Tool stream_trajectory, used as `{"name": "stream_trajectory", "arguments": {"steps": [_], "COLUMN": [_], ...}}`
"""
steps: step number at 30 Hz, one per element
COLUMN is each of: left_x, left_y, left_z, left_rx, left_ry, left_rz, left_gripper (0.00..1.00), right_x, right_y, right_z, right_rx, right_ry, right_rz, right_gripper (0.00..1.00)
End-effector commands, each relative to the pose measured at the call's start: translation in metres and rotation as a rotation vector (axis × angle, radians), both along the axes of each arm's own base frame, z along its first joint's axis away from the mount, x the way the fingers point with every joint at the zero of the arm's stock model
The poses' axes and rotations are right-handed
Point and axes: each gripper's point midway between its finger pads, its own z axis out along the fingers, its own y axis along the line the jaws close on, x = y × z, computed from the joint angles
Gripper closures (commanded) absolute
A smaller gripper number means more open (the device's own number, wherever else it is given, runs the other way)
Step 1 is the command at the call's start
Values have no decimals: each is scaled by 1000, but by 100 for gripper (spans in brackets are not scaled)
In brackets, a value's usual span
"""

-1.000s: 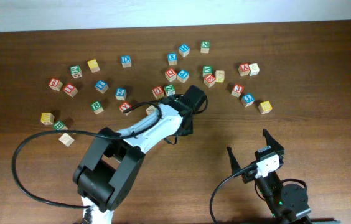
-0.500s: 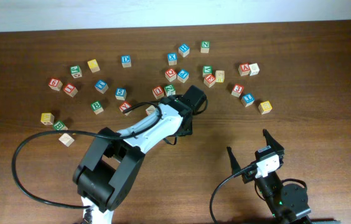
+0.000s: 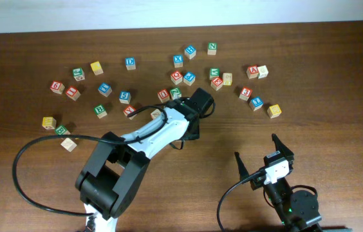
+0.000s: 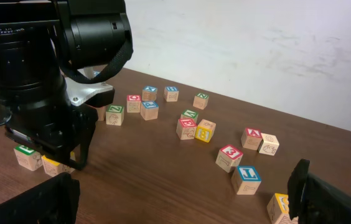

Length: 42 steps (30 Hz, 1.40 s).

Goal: Spell out RSS

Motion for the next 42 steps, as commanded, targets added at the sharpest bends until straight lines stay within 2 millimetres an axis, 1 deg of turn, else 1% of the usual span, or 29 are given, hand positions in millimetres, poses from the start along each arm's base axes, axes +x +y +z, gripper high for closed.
{"name": "stream_trajectory", "arguments": {"steps": [1,4,7,8,9,11,12,13,15,17,19,22,25,29,33,36,40,42], "left_x": [7,22,50,57,64,67,68,65,55,46,42,39,37,32,29,29,21,20], "left_y": [-2,1,5,8,12,14,15,14,9,0,-7,-12,-9,-6,-3,-3,-6,-5], "left_z": [-2,5,29,38,52,71,79,82,80,75,68,52,37,21,11,6,-12,-14], "left_rx": [3,21,26,24,25,33,40,42,54,60,59,35,42,46,47,51,42,45], "left_ry": [-30,-90,-143,-149,-149,-147,-144,-139,-116,-104,-105,-96,-84,-79,-77,-72,-16,-10], "left_rz": [-7,-8,-49,-40,-23,-15,-14,-20,-41,-72,-88,-104,-103,-110,-110,-111,-120,-120], "left_gripper": [59,56,55,58,64,77,92,100,100,100,100,100,100,100,100,100,100,100], "right_x": [1,1,1,1,1,1,1,1,1,1,1,1,1,1,1,1,1,1], "right_y": [-2,-2,-2,-2,-2,-2,-2,-2,-2,-2,-2,-2,-2,-2,-2,-2,-2,-2], "right_z": [-3,-3,-3,-3,-3,-3,-3,-3,-3,-3,-3,-3,-3,-3,-3,-3,-3,-3], "right_rx": [12,12,12,12,12,12,12,12,12,12,12,12,12,12,12,12,12,12], "right_ry": [7,6,7,7,6,6,6,6,6,6,7,6,7,6,6,6,6,6], "right_rz": [-13,-13,-13,-13,-13,-13,-13,-13,-13,-13,-13,-13,-13,-13,-13,-13,-13,-13], "right_gripper": [2,2,2,2,2,2,2,2,2,2,2,2,2,2,2,2,2,2]}}
